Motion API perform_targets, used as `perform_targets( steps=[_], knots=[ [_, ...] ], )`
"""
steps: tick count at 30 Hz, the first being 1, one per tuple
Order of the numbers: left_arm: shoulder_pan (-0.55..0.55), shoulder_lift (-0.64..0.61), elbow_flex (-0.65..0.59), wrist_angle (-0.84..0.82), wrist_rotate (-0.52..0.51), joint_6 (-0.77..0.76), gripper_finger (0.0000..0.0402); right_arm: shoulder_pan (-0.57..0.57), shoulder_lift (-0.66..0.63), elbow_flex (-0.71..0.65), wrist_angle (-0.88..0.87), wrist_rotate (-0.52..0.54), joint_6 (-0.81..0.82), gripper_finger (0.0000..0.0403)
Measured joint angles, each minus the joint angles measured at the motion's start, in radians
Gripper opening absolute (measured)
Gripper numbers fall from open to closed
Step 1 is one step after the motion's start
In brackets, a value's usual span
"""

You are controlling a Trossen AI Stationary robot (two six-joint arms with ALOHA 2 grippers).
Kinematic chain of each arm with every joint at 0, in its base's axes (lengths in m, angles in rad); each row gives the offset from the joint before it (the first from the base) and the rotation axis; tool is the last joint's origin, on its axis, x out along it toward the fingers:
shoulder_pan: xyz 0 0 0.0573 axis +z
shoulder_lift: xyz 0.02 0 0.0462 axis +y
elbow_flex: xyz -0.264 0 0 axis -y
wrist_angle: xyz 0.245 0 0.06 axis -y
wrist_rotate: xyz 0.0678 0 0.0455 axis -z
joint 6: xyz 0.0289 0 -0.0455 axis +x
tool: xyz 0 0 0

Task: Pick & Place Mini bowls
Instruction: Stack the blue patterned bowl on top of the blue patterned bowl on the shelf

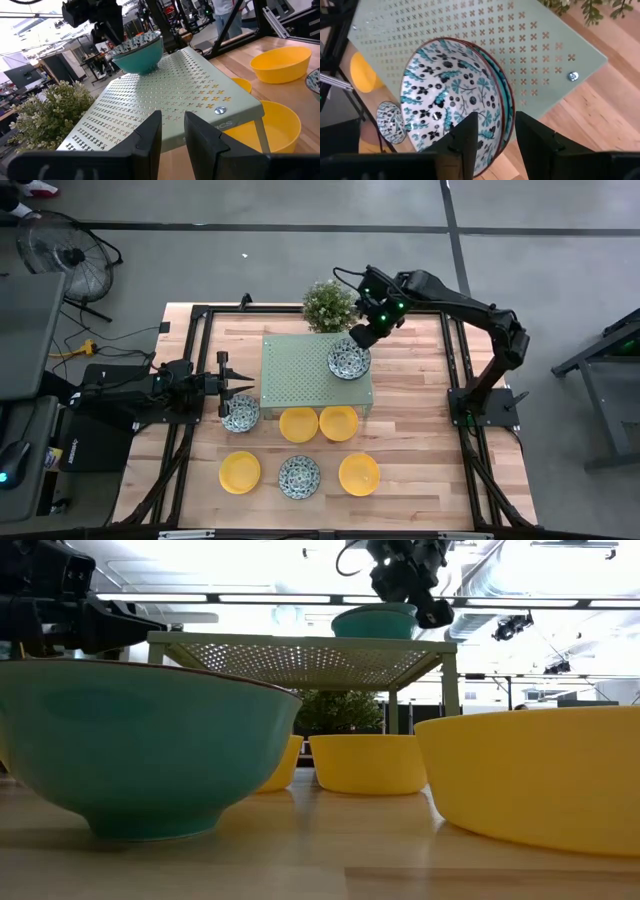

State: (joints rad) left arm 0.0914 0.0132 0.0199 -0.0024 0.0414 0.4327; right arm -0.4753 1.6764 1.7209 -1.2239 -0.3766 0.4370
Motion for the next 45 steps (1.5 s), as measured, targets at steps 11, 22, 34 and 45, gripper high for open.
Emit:
perform_targets(
  steps=[11, 22, 34, 45],
  knots=[
    [0.000, 0.000, 0.000, 0.000, 0.000, 0.000, 0.0078, -0.041, -0.100, 0.001, 0.001, -0.015, -0.099, 0.0119],
    [0.000, 0.000, 0.000, 0.000, 0.000, 0.000, 0.0078, 0.116, -0.219, -0.001, 0.104, 0.263, -0.434, 0.0020],
    [0.000, 0.000, 0.000, 0.000, 0.000, 0.000, 0.0078, 0.221, -0.378, -0.389, 0.538, 0.345, -0.481, 0.0001],
    [0.000, 0.000, 0.000, 0.000, 0.000, 0.000, 0.0078, 0.222, -0.728, -0.981, 1.253, 0.261, -0.522, 0.0000]
  ],
)
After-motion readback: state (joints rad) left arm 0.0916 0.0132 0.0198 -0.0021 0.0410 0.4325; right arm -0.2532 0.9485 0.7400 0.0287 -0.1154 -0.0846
